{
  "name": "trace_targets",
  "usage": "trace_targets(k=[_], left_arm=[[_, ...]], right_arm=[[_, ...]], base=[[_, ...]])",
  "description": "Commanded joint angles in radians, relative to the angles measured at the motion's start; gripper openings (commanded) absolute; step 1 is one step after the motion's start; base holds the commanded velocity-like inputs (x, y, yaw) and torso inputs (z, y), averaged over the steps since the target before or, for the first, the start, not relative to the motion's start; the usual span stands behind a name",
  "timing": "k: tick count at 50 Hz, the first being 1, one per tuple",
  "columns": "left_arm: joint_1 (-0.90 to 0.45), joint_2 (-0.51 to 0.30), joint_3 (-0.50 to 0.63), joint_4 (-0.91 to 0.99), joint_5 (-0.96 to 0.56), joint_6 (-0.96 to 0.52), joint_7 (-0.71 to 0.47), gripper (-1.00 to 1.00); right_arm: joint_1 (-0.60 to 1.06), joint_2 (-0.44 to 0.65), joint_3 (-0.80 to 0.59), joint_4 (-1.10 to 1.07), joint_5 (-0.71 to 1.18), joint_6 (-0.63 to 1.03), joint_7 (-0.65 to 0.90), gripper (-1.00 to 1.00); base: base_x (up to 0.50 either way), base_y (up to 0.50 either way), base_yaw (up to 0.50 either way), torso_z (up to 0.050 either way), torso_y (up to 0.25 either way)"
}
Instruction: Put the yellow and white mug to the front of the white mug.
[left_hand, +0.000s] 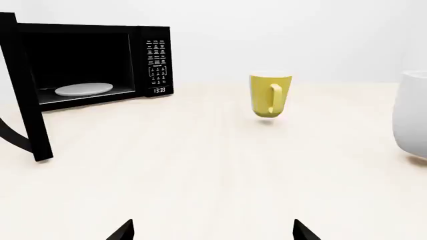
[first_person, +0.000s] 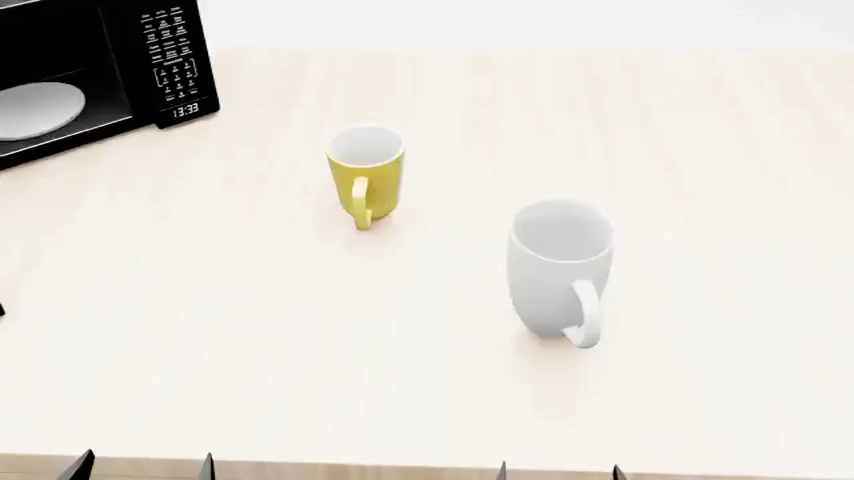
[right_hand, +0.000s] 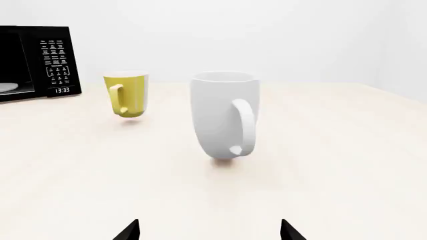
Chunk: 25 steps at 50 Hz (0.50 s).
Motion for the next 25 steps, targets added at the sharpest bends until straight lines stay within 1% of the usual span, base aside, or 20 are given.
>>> trace_targets(k=[1,5,7,10,18,21,25], left_arm=[[-0.004,-0.015,0.027,-0.005,0.010,-0.001,-0.034,1.00],[-0.006,-0.025,0.046,-0.012,0.021,-0.020,-0.068,1.00],[0.000,-0.032,0.051,0.002,-0.017,-0.035,-0.047,1.00],[0.010,-0.041,0.070,0.025,0.000,-0.032,-0.066,1.00],[-0.003,-0.058,0.090,-0.003,0.014,-0.020,-0.103,1.00],[0.001,-0.068,0.102,0.005,0.021,-0.011,-0.106,1.00],[-0.004,-0.077,0.106,0.003,0.022,-0.009,-0.115,1.00]], right_arm=[[0.012,0.016,-0.018,0.013,0.064,0.033,-0.020,1.00],[-0.007,0.028,-0.025,-0.051,0.084,0.068,0.004,1.00],[-0.012,0.035,-0.036,-0.063,0.091,0.079,0.008,1.00],[-0.012,0.040,-0.046,-0.052,0.091,0.065,0.023,1.00],[-0.005,0.061,-0.057,-0.057,0.098,0.068,0.048,1.00],[0.008,0.095,-0.013,-0.102,0.121,0.114,0.063,1.00],[0.013,0.143,0.077,-0.199,0.155,0.172,0.103,1.00]], base=[[0.00,0.00,0.00,0.000,0.000],[0.00,0.00,0.00,0.000,0.000],[0.00,0.00,0.00,0.000,0.000],[0.00,0.00,0.00,0.000,0.000],[0.00,0.00,0.00,0.000,0.000],[0.00,0.00,0.00,0.000,0.000],[0.00,0.00,0.00,0.000,0.000]])
